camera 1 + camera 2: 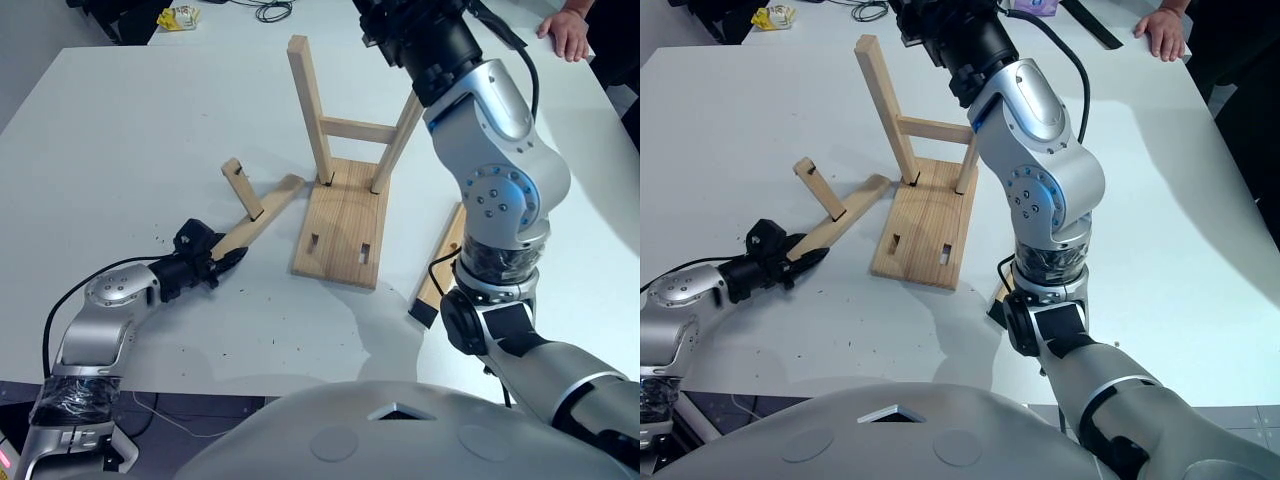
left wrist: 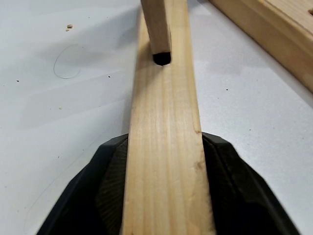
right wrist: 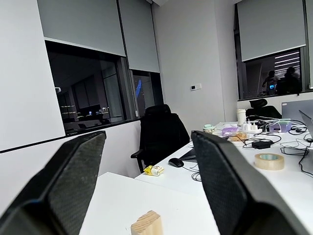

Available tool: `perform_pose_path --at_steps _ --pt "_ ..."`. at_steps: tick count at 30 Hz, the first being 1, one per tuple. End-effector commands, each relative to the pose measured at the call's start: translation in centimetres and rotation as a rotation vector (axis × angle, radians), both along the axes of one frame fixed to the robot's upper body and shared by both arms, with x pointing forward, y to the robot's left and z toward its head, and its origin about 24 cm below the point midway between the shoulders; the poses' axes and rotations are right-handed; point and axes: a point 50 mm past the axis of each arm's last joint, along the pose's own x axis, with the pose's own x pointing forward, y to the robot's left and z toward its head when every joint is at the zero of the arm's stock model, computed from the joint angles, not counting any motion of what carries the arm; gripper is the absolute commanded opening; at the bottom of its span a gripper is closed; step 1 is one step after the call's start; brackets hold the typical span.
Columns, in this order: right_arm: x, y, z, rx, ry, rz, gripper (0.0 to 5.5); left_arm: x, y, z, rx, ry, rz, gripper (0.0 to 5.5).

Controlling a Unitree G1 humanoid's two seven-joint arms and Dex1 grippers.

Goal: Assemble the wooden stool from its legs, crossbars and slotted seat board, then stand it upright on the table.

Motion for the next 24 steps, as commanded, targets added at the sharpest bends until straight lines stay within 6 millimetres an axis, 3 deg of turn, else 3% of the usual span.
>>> perform_pose_path --at_steps 1,5,8,10,14,19,24 --pt "0.0 -0.6 0.4 0.004 -0.020 -0.032 3.22 -0.8 0.6 -1.0 0.010 0.068 0.067 2.05" --pt "0.3 -1.4 0.3 0.011 -0.008 -0.038 3.22 -0.4 0.5 -0.6 -0.060 0.040 0.126 2.05" --pt "0.7 -2.6 -0.2 0.029 0.034 -0.002 3.22 0.6 0.8 0.8 -0.187 -0.071 0.243 2.05" --pt "0.9 -3.8 -0.5 0.053 0.078 0.063 3.22 2.0 1.1 3.1 -0.308 -0.225 0.321 2.05" --pt "0.9 -5.2 -0.9 0.029 0.120 0.219 3.22 3.8 1.2 9.7 -0.575 -0.582 0.370 2.05" --pt "0.2 -5.4 -0.4 0.034 0.107 0.392 3.22 3.4 -0.8 15.7 -0.820 -0.812 0.198 2.05" --pt "-0.9 -6.1 0.0 0.073 0.108 0.592 3.22 3.3 -5.0 16.9 -0.908 -0.742 -0.133 2.05"
